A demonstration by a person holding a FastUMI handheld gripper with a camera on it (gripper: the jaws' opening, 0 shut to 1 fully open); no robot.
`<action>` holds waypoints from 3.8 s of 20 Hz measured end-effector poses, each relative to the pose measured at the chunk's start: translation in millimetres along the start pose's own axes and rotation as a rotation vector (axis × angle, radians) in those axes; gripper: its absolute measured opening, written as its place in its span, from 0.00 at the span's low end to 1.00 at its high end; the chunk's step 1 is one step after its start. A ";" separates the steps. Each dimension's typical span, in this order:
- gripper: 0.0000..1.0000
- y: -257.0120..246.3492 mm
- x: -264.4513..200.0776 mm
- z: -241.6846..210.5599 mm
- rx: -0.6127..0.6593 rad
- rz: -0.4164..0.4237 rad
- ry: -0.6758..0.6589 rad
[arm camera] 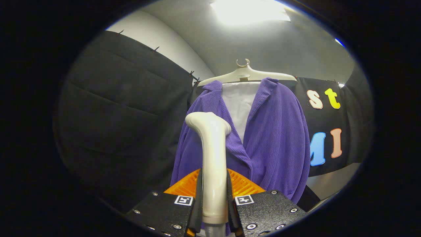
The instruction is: Iron the clothes twice with a garment steamer, once on the left side and once on the right side.
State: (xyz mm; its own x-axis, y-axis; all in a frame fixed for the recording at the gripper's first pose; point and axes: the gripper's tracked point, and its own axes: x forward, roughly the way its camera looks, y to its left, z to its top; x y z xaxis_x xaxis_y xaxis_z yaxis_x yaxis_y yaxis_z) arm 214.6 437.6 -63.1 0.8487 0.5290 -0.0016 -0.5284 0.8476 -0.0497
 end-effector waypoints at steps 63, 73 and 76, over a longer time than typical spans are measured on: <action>0.32 13.3 -198.9 -323.3 0.027 0.038 0.654; 0.32 5.3 -255.3 -350.8 0.035 0.032 0.768; 0.32 -6.5 -271.0 -347.1 0.063 0.017 0.775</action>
State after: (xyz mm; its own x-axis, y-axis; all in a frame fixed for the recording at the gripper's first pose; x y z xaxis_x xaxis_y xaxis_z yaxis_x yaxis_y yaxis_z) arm -3.3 273.9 -409.0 0.6033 0.3809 -0.7007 -0.5226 0.8525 0.0135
